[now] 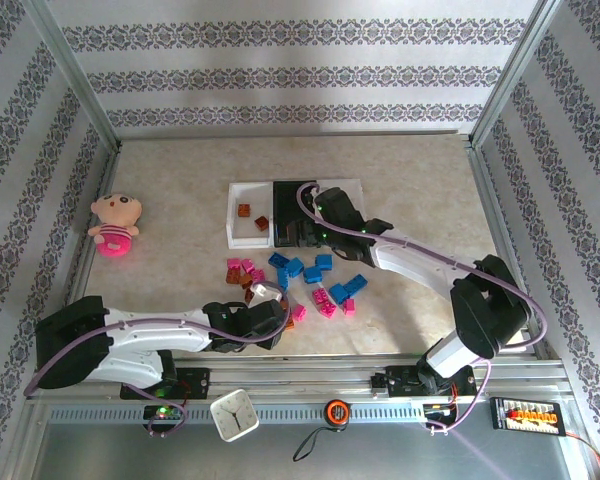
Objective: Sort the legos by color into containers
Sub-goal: Pick up the lego from the middle-left of the table, then place the lego in the container.
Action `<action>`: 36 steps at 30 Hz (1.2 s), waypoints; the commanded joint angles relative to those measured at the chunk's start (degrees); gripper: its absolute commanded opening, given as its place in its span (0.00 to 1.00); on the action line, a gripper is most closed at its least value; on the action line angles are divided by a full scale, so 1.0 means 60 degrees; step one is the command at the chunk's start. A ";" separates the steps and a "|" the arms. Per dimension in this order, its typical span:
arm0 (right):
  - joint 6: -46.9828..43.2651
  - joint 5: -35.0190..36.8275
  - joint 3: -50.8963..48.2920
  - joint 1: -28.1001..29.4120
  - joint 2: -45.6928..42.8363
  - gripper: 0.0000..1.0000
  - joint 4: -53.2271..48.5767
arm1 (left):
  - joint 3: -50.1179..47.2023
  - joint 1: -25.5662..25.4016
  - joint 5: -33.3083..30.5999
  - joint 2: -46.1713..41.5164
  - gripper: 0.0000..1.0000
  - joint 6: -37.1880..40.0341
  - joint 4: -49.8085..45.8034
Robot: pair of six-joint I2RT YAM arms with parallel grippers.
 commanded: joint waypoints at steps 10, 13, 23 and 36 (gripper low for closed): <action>0.0308 0.0208 -0.0938 -0.0369 -0.0804 0.71 0.0248 | -0.0046 -0.0277 -0.0092 0.0040 0.40 -0.0371 -0.0549; 0.0329 0.0209 -0.1073 -0.0498 -0.1005 0.71 0.0232 | 0.0032 -0.0273 -0.0171 -0.0290 0.32 -0.0322 -0.0612; 0.0575 0.0244 -0.1861 -0.0620 -0.1881 0.71 0.0309 | 0.1739 0.3473 0.0126 -0.2592 0.32 0.2436 -0.0866; 0.0828 0.0115 -0.3352 -0.0422 -0.3158 0.72 0.0059 | 0.5869 0.7325 0.1695 0.3206 0.28 0.3730 0.0787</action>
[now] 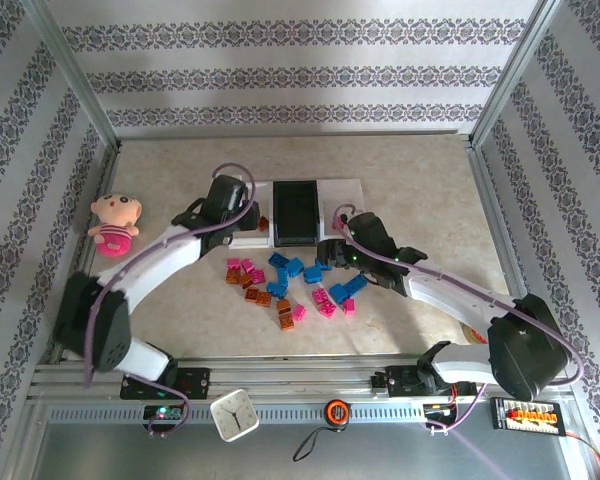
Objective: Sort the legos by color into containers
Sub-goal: Place the lego in the container.
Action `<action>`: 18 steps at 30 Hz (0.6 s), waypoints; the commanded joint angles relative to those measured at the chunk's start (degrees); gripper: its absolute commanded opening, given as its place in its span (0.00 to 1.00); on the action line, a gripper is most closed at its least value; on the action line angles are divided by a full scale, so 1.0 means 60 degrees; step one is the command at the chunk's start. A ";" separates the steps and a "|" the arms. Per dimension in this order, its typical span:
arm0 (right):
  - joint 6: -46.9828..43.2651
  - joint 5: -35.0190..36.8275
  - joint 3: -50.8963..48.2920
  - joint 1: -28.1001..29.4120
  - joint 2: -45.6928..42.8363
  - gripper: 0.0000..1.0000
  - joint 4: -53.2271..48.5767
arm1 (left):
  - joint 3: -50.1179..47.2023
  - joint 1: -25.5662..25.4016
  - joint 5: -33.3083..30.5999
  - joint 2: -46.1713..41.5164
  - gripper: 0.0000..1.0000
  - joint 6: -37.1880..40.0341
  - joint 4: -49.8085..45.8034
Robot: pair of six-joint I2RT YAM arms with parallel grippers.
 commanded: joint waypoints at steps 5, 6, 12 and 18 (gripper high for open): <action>0.0094 -0.0067 -0.0867 0.0627 -0.1219 0.72 -0.0382 | 0.1814 0.0681 0.0591 0.2531 0.29 0.0227 0.0126; 0.0094 -0.0070 -0.0937 0.0795 -0.1363 0.72 -0.0463 | 0.2007 0.0694 0.0629 0.2744 0.29 0.0197 0.0085; 0.0446 0.0400 -0.1341 0.2385 -0.1999 0.73 -0.0768 | 0.2883 0.0690 0.0809 0.3218 0.52 0.0026 -0.0095; 0.0971 0.0826 -0.1297 0.3767 -0.1468 0.73 -0.0530 | 0.2274 0.0668 0.1475 0.1562 0.63 -0.0304 0.0339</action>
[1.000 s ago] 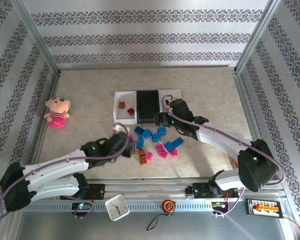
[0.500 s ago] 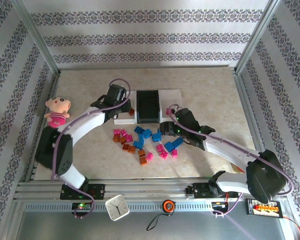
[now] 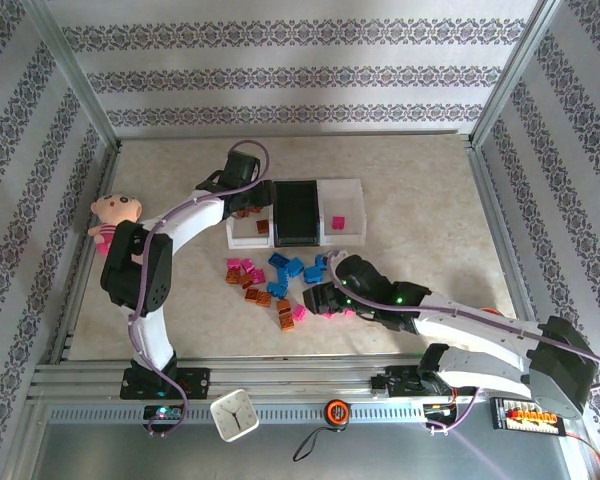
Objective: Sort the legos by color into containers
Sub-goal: Place the lego in the container, then pick up the lego from the bottom-center of the table.
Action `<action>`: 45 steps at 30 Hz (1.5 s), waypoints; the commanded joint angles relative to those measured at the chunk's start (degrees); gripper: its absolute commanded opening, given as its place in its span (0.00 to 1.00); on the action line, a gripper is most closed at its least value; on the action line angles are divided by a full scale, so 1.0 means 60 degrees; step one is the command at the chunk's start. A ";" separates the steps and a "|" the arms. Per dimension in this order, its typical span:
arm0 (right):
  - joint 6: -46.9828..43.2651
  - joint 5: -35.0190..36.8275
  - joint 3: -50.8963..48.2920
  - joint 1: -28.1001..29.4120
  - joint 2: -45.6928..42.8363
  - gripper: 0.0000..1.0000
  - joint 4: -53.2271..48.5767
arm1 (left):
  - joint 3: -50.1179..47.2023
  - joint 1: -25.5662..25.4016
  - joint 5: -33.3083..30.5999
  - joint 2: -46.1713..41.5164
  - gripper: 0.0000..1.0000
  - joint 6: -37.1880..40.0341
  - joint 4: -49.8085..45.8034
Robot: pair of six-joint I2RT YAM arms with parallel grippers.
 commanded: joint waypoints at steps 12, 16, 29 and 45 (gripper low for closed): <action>0.0182 0.0715 0.1269 0.2291 0.2770 0.71 -0.0379 | -0.5663 -0.0176 0.0723 -0.7994 1.00 -0.1158 0.0670; 0.0181 0.0321 0.1538 0.2522 0.3063 0.69 -0.0732 | -0.6760 -0.0189 0.0546 -0.9763 1.00 -0.1391 0.0132; 0.0135 0.0748 0.2687 0.2572 0.4781 0.63 -0.1506 | -0.7309 -0.0181 -0.0106 -1.2034 1.00 -0.1453 -0.1383; -0.0121 0.1736 0.3607 0.2492 0.6392 0.42 -0.1785 | -0.7294 -0.0184 -0.0278 -1.2239 1.00 -0.1436 -0.1632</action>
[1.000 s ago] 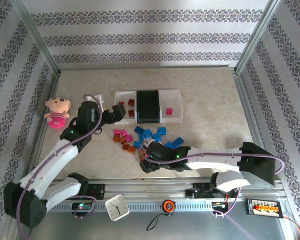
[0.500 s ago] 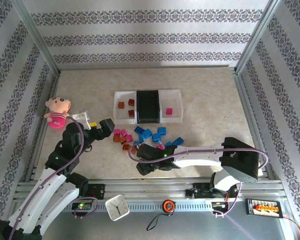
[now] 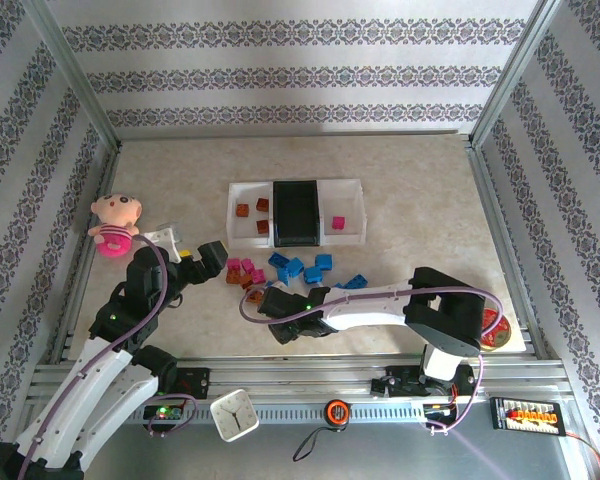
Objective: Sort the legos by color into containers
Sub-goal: Pick up the lego from the bottom-center of the table, then place the lego in the container.
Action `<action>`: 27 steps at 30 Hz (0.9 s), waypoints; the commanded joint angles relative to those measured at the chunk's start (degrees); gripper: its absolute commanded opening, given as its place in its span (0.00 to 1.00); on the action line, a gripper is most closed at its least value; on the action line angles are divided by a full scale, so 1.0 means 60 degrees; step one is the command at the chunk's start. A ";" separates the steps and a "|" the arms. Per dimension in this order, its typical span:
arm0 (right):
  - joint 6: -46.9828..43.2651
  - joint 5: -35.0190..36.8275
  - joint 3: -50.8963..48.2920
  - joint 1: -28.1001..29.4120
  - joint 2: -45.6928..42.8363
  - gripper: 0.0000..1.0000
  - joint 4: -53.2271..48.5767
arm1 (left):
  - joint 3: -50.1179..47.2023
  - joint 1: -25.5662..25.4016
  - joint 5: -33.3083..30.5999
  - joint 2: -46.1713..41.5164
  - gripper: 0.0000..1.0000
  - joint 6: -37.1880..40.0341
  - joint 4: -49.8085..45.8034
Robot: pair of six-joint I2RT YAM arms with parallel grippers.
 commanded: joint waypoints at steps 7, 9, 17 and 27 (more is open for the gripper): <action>-0.0622 -0.0283 -0.0740 -0.0021 -0.1680 0.26 0.0413 | 0.0014 -0.0091 0.0007 -0.0164 1.00 -0.0059 -0.0327; -0.1005 -0.0446 -0.0792 -0.0114 -0.2495 0.25 0.0391 | -0.0041 -0.0089 0.0001 -0.0216 1.00 -0.0073 -0.0398; -0.2080 -0.1417 0.1439 -0.2237 -0.2390 0.23 0.0694 | -0.0385 -0.0091 -0.0003 -0.0631 0.99 -0.0204 -0.0428; -0.1718 -0.1246 0.6454 -0.3555 0.2459 0.25 0.0262 | -0.0777 -0.0097 0.0171 -0.1039 1.00 -0.0359 -0.0532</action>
